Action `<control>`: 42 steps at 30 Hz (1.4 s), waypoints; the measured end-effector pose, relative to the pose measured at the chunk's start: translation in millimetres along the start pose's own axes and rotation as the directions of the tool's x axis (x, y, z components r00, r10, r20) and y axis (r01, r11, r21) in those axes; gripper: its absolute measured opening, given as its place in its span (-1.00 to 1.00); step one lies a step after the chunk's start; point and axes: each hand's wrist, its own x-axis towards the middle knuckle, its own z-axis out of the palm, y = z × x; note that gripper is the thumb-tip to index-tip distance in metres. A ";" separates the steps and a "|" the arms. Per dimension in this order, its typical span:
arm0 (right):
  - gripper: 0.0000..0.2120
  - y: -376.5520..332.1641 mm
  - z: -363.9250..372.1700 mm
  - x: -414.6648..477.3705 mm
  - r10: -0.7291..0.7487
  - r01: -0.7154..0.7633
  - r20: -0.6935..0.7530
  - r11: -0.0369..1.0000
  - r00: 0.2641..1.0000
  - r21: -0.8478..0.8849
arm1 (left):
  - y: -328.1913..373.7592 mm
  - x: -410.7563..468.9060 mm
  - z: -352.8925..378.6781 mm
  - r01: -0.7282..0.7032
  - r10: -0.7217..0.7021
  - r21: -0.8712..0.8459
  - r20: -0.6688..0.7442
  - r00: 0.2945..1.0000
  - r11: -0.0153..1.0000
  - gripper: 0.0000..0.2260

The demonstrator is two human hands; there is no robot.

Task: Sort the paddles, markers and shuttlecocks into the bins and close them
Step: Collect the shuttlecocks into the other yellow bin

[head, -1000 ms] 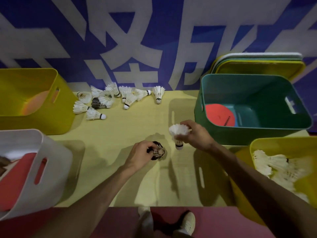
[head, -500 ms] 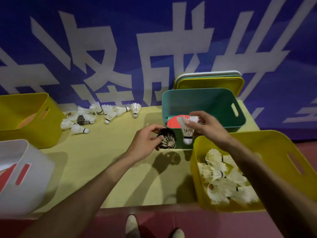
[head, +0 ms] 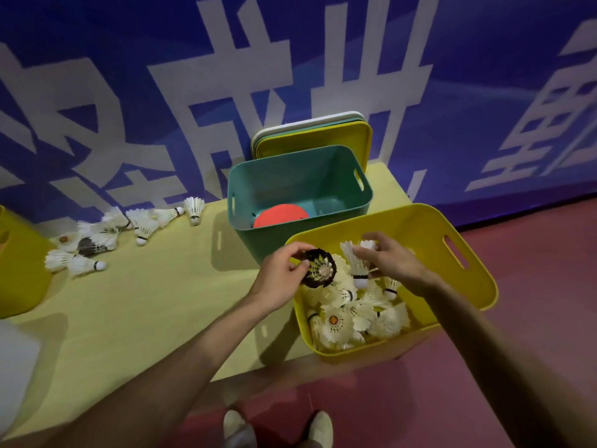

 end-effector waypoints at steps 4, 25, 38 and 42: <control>-0.43 14.4 -4.4 -0.2 0.058 -0.061 -0.049 0.995 0.997 -0.083 | 6.5 -1.8 11.5 0.020 -0.028 0.091 0.092 0.995 0.996 -0.75; -0.78 -80.0 64.8 34.0 -0.287 0.286 0.035 0.920 0.957 -0.270 | -18.5 1.5 -82.8 0.038 -0.059 -0.182 -0.110 0.992 0.983 -0.72; -0.74 -193.6 285.8 95.6 -0.261 0.353 0.325 0.896 0.909 -0.270 | -164.4 -29.4 -275.9 0.202 -0.316 -0.317 -0.363 0.877 0.927 -0.76; -0.73 -212.4 359.9 121.6 -0.174 0.273 0.360 0.930 0.917 -0.246 | -220.7 -29.4 -331.4 0.282 -0.417 -0.356 -0.392 0.820 0.891 -0.74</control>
